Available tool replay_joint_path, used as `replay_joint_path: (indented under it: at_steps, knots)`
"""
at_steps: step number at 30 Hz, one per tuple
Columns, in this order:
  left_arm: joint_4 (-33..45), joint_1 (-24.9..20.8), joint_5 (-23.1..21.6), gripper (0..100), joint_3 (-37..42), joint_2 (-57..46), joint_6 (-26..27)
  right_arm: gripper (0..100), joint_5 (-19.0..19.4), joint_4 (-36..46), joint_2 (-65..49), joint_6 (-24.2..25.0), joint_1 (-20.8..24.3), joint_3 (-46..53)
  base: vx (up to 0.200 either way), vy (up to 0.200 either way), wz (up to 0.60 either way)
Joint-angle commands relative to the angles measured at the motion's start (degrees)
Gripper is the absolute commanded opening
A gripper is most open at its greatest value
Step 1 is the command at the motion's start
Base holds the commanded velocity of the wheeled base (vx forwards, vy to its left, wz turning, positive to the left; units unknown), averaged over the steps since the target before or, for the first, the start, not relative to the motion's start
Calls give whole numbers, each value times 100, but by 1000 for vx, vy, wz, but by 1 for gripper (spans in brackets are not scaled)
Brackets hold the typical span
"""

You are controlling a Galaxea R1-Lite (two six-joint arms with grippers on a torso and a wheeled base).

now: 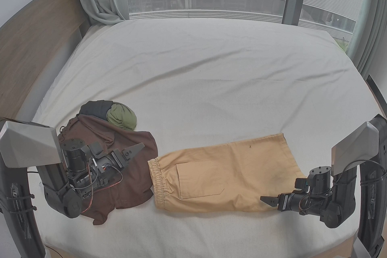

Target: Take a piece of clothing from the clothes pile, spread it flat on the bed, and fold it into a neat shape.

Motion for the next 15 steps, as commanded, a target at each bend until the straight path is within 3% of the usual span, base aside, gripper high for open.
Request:
replay_joint_path:
  at_steps: [1,15]
  knots:
    - [-5,52,-329,100,113,-69,445,100,21,-45,-365,-102,108,825,0,0,0]
    - [-14,201,-865,100,298,-289,463,100,171,17,-1331,-304,662,1115,0,0,0]
